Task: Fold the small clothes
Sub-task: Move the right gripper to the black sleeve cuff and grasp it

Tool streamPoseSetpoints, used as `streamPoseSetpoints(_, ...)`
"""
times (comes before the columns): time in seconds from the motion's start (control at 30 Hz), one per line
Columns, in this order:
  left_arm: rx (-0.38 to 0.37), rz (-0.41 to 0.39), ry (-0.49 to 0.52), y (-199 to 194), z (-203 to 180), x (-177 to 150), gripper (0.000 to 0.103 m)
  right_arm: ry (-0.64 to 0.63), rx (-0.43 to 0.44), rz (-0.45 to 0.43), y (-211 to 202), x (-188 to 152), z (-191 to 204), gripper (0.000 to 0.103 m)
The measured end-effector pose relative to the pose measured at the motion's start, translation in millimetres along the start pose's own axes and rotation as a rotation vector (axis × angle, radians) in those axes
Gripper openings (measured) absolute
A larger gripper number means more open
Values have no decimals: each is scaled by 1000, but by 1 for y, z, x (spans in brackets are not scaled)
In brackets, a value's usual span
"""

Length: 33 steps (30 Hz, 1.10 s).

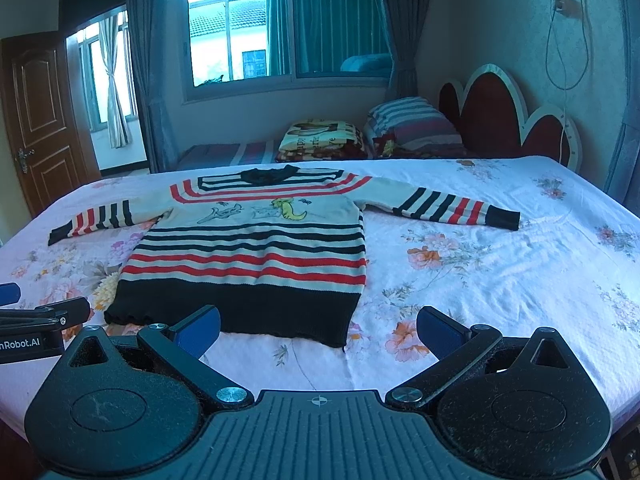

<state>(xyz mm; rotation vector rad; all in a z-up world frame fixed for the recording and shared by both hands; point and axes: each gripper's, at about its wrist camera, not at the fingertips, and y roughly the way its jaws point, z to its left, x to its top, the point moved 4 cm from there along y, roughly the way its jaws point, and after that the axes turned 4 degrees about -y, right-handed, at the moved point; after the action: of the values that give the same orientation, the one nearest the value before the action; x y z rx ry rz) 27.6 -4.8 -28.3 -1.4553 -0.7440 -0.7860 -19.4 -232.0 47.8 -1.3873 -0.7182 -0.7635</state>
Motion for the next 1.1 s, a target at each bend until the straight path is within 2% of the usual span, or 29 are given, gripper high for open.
streamPoseSetpoints(0.33,0,-7,-4,2,1,4,103,-2,12,0,5,1,0,103)
streamPoseSetpoints(0.43,-10,-16,-14,12,-4,14,103,9,-17,-18,16,12,-13,103)
streamPoseSetpoints(0.53,-40,14,-1,29,-15,24,103,28,-34,-36,27,25,-31,103)
streamPoseSetpoints(0.6,-51,-4,3,35,-19,29,103,40,-51,-58,34,32,-42,103)
streamPoseSetpoints(0.67,-40,-16,0,45,-21,33,103,50,-62,-81,41,39,-51,103)
streamPoseSetpoints(0.8,-37,11,-31,72,-20,44,103,100,-60,-146,57,50,-71,103)
streamPoseSetpoints(0.87,-39,14,-47,85,-19,49,103,111,-53,-114,68,55,-79,103)
streamPoseSetpoints(1.03,-11,12,-82,114,-19,63,103,125,-107,-54,99,66,-97,103)
streamPoseSetpoints(1.1,-43,22,-98,127,-21,67,103,156,-127,-41,111,70,-108,103)
